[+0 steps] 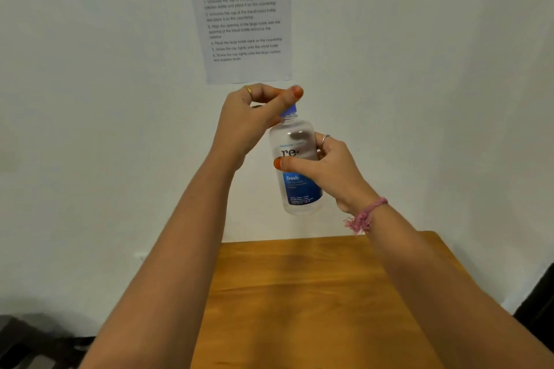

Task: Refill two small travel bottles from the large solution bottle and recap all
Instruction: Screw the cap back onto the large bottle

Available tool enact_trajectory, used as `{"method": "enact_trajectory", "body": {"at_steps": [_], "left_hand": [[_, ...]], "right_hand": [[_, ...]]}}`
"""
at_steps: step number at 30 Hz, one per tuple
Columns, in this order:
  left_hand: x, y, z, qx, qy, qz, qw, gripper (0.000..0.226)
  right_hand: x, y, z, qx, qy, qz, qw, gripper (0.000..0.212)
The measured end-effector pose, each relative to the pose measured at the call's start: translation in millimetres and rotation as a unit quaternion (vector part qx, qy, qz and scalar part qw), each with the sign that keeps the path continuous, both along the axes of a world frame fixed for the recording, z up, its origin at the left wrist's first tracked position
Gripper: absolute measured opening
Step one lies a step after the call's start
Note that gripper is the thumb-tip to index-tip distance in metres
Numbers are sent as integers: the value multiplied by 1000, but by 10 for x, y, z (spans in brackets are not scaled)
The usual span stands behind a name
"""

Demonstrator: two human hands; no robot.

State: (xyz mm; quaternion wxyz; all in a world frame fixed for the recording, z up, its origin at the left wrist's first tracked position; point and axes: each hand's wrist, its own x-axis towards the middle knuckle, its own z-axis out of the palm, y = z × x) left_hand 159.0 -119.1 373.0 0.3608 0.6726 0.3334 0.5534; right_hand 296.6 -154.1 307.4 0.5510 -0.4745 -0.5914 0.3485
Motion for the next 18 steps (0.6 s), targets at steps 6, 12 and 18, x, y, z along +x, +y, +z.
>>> {"method": "enact_trajectory", "body": {"at_steps": [6,12,18], "left_hand": [[-273,-94,85,-27,6,-29,999,10],[-576,-171,86,-33,53,-78,995,22],[-634,-253,20,-50,-3,-30,998,19]], "right_hand": [[-279,-95,47,3,27,5,1000,41],[-521,-166,60,-6,51,16,999,42],[-695,-231,46,-2,54,17,998,37]]}}
